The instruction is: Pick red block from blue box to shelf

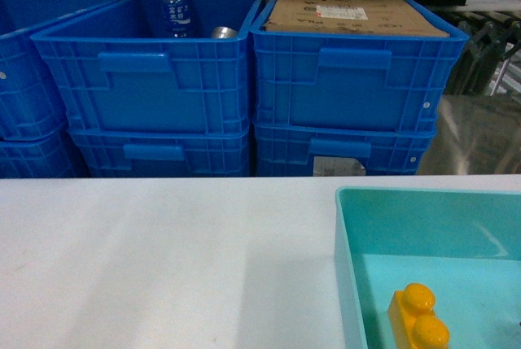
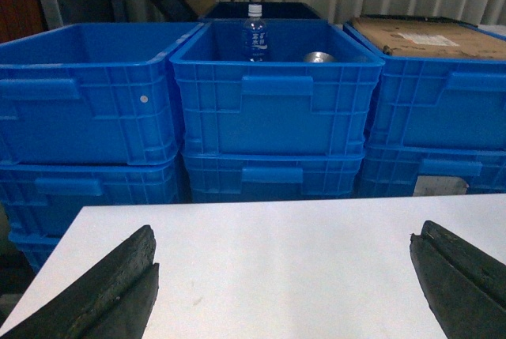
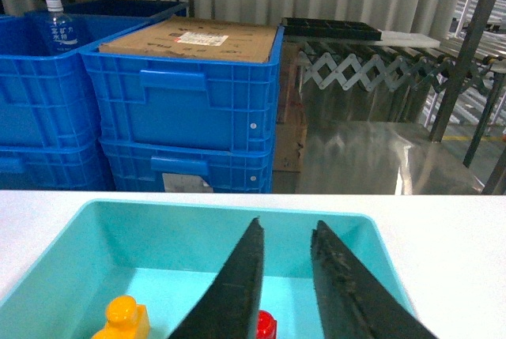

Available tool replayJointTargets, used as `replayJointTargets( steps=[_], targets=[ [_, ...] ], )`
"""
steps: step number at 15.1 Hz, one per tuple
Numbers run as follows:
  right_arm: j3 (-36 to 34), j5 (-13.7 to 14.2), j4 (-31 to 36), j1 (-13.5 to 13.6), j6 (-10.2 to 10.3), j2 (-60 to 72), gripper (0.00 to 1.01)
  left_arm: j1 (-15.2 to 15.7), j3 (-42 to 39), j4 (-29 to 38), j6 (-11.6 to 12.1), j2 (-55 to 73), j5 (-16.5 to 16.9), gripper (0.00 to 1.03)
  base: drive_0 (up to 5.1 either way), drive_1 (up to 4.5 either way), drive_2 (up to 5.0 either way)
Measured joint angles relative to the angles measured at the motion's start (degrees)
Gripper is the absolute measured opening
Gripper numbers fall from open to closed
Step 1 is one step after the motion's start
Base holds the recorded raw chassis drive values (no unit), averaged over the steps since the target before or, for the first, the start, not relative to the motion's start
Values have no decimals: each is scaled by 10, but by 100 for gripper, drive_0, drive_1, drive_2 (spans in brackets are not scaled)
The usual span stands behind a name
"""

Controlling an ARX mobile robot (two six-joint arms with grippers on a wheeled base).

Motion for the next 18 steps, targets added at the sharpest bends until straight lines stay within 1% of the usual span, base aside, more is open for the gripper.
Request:
replayJointTargets(
  steps=[3,6,8,9,11,18],
  targets=[
    [0,0,0,0,0,0,50,0,0,0,0,0,0,98,0,0,0],
    [0,0,0,0,0,0,74,0,0,0,0,0,0,98,0,0,0],
    [0,0,0,0,0,0,94,0,0,0,0,0,0,98,0,0,0],
    [0,0,0,0,0,0,100,0,0,0,0,0,0,98,0,0,0],
    [0,0,0,0,0,0,97,0,0,0,0,0,0,98,0,0,0],
    [0,0,0,0,0,0,98,0,0,0,0,0,0,98,0,0,0]
  ],
)
